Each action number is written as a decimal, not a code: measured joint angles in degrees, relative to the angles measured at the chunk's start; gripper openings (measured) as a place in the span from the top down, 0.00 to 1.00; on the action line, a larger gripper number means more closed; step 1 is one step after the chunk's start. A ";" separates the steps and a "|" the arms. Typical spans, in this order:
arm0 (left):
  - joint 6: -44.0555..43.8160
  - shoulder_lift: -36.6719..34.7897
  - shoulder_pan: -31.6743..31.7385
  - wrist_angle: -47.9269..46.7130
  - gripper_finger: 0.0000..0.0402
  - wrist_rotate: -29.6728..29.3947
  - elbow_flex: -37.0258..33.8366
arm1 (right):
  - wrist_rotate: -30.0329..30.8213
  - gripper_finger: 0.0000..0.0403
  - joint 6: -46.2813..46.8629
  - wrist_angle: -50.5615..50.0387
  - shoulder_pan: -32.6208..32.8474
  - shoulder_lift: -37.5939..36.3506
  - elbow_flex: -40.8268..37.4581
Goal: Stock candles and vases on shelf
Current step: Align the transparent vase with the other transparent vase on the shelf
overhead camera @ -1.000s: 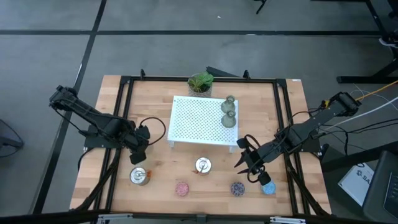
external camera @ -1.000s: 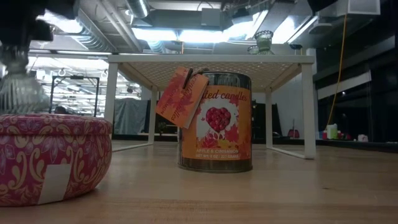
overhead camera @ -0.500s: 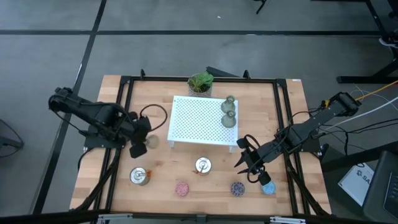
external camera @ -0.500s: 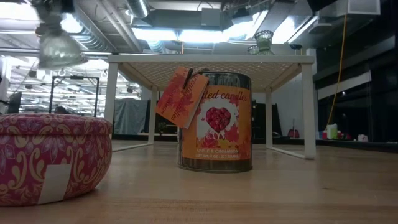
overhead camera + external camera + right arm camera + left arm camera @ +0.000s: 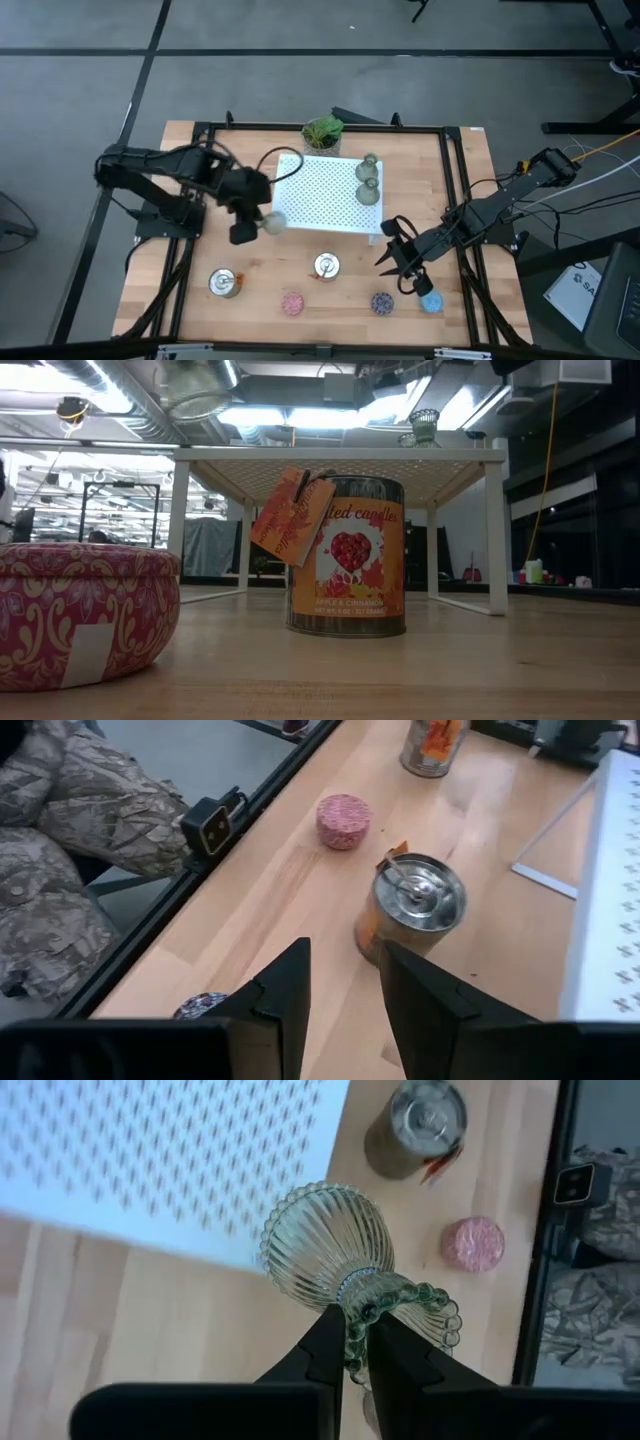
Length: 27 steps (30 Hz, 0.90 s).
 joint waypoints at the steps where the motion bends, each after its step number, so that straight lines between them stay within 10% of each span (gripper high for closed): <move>1: 1.75 1.34 0.97 0.05 0.94 0.30 1.29 | 0.52 0.69 -0.09 -0.01 0.00 0.00 0.00; 27: 11.72 25.50 16.67 -1.30 0.91 12.41 21.29 | 1.53 0.69 -0.60 0.07 -0.02 0.00 0.00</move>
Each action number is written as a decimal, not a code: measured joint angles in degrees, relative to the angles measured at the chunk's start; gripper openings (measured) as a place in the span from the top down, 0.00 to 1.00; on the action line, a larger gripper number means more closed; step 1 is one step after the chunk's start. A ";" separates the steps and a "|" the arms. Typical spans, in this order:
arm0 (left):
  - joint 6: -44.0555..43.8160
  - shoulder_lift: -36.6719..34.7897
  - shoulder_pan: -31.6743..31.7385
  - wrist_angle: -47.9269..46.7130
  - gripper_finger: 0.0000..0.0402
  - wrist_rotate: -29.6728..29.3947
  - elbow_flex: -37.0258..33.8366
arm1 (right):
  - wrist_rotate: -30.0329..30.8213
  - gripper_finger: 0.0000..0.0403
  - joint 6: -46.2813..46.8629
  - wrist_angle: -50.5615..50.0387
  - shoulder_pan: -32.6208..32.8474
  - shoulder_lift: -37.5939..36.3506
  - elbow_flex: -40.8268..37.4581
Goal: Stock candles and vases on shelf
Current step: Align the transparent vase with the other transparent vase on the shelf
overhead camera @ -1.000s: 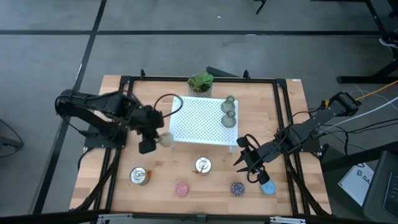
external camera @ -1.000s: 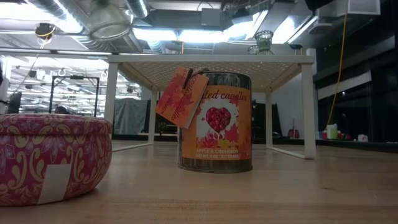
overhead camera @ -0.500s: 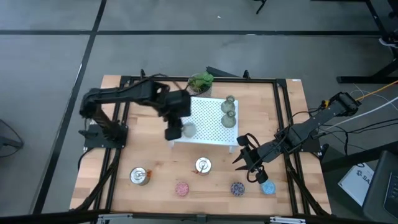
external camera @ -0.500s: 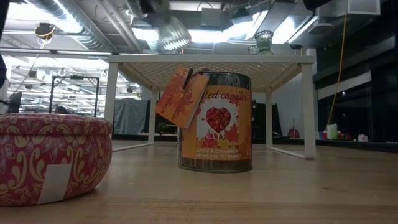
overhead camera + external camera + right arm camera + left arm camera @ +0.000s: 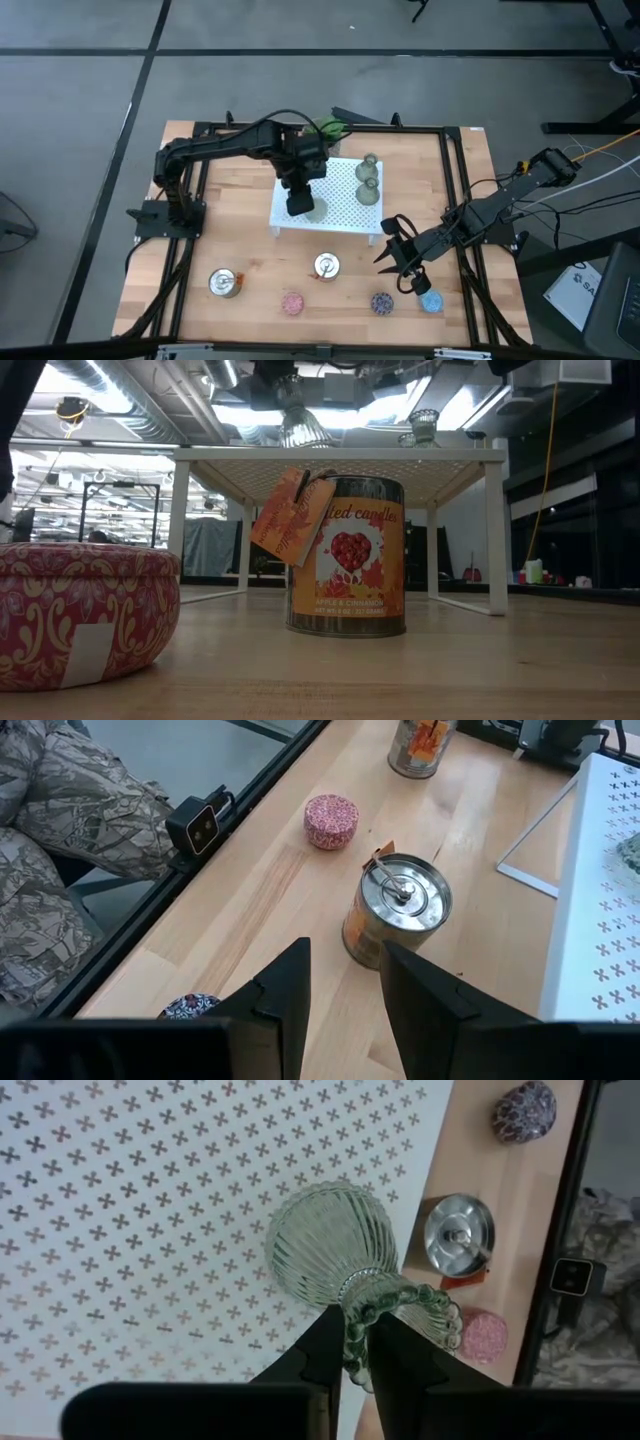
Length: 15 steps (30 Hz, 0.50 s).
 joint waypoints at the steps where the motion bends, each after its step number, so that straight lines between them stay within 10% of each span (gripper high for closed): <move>1: 0.02 0.03 0.00 -0.03 0.90 -0.12 0.01 | 0.00 0.69 -0.03 0.00 0.00 0.00 0.00; 15: 1.64 0.10 0.00 3.30 0.69 -5.77 -0.04 | -0.59 0.69 -0.61 -0.04 -0.02 0.00 0.00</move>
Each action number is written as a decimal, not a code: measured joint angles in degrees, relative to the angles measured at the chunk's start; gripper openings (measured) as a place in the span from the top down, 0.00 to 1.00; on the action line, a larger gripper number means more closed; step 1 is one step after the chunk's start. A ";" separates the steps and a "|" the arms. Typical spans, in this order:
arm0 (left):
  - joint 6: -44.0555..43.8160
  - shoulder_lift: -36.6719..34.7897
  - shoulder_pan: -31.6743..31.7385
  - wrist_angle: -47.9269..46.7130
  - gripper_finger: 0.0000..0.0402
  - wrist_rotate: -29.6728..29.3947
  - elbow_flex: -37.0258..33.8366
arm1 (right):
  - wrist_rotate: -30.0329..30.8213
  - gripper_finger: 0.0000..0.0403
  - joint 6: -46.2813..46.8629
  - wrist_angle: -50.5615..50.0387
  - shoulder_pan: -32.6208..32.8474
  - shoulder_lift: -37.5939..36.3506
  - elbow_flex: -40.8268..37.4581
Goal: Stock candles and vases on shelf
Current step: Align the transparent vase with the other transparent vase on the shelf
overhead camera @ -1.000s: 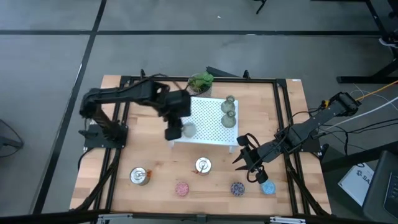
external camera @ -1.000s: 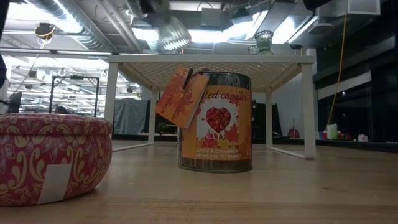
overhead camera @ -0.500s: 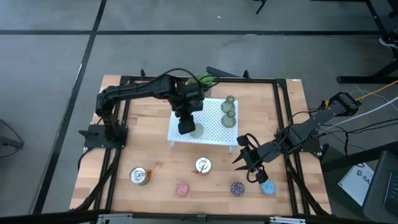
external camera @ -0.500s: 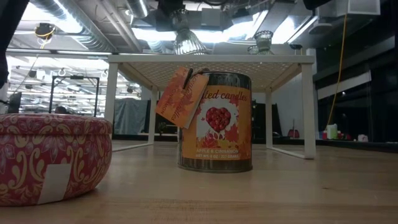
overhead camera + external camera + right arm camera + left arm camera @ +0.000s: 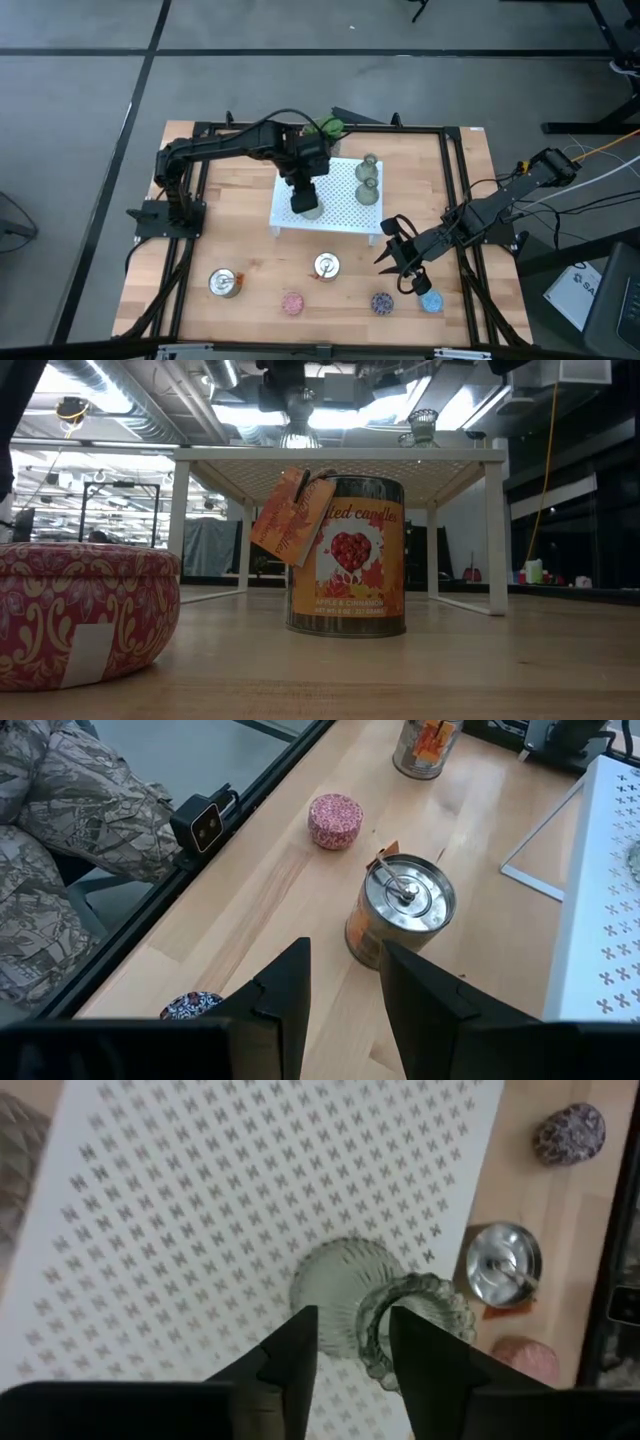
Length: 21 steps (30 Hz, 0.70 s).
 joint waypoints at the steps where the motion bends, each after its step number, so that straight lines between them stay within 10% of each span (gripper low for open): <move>1: 0.38 -0.19 0.00 0.28 0.68 -0.14 -0.02 | 0.00 0.69 -0.02 0.00 0.00 0.00 0.00; 13: 4.03 -1.03 -3.79 1.48 0.62 -8.13 8.25 | -1.51 0.69 0.04 -0.45 0.00 0.02 0.00; 21: 5.34 -6.83 -12.97 1.36 0.62 -25.16 3.75 | -1.55 0.69 1.69 -2.49 0.02 -0.80 0.00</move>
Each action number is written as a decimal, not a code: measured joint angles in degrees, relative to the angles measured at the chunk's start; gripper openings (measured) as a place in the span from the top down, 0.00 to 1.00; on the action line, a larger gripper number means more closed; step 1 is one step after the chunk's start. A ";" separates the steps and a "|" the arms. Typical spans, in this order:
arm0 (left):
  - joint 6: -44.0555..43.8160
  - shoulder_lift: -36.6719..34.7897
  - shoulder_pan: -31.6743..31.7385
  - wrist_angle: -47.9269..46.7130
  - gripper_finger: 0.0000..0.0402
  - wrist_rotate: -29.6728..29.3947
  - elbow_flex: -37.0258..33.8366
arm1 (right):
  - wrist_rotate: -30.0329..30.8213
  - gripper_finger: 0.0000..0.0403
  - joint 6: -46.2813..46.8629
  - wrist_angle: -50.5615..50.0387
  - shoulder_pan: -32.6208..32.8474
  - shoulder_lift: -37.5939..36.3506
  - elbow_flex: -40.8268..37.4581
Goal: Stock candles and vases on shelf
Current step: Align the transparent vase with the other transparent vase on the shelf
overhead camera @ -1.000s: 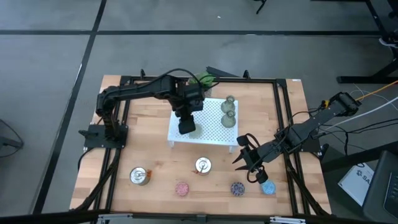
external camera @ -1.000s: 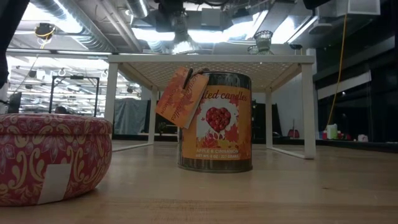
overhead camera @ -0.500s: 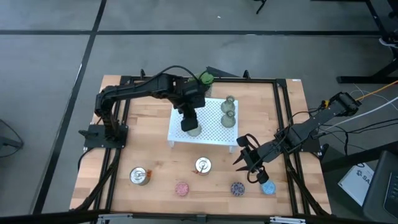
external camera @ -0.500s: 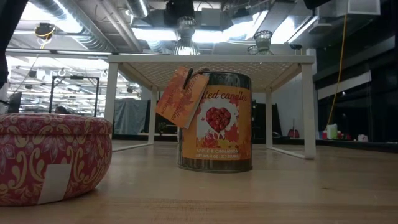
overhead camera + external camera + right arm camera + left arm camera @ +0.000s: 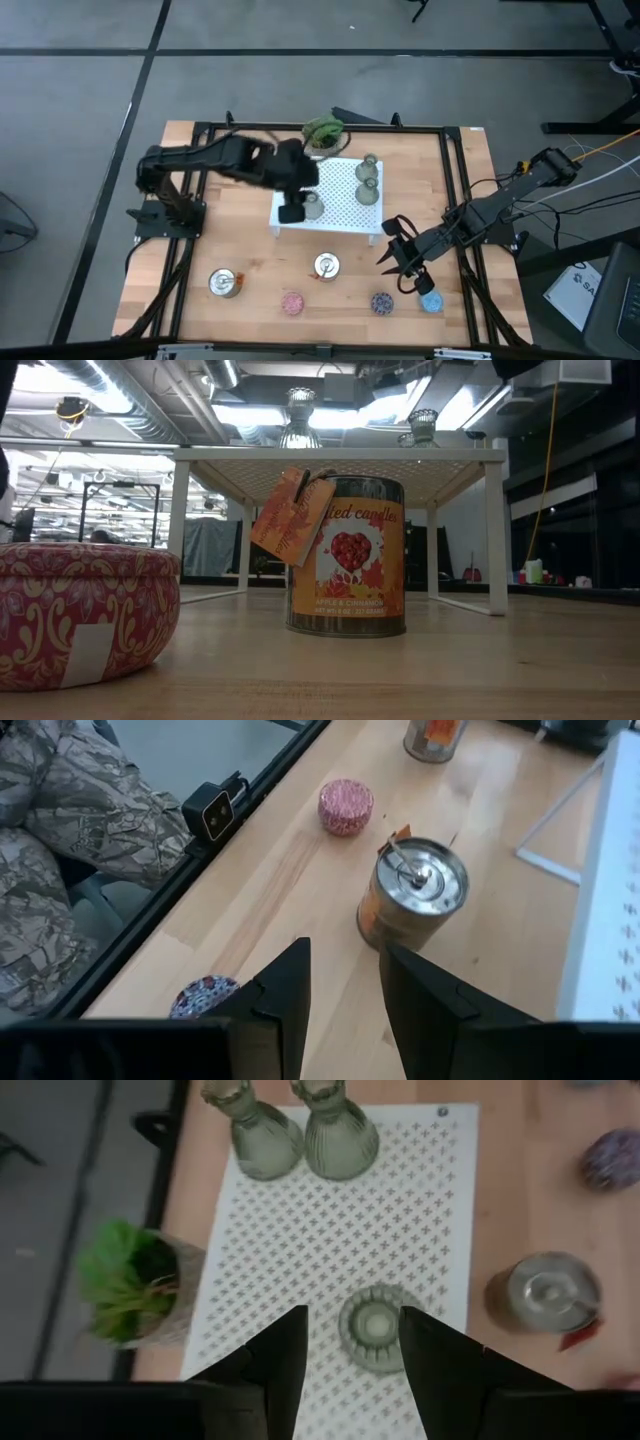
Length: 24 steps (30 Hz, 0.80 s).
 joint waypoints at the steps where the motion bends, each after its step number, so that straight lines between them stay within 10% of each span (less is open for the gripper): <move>1: -0.72 -1.16 -1.08 0.13 0.62 -1.88 -1.59 | -0.02 0.69 0.74 -0.68 0.09 -0.44 0.00; 14: -11.55 -24.00 -7.86 29.62 0.61 -7.67 -45.13 | 3.20 0.69 5.28 -8.35 2.16 -10.02 -0.02; 24: -13.96 -24.39 -4.83 36.25 0.57 -7.63 -55.05 | 15.08 0.69 7.71 -15.32 2.08 -14.43 -1.86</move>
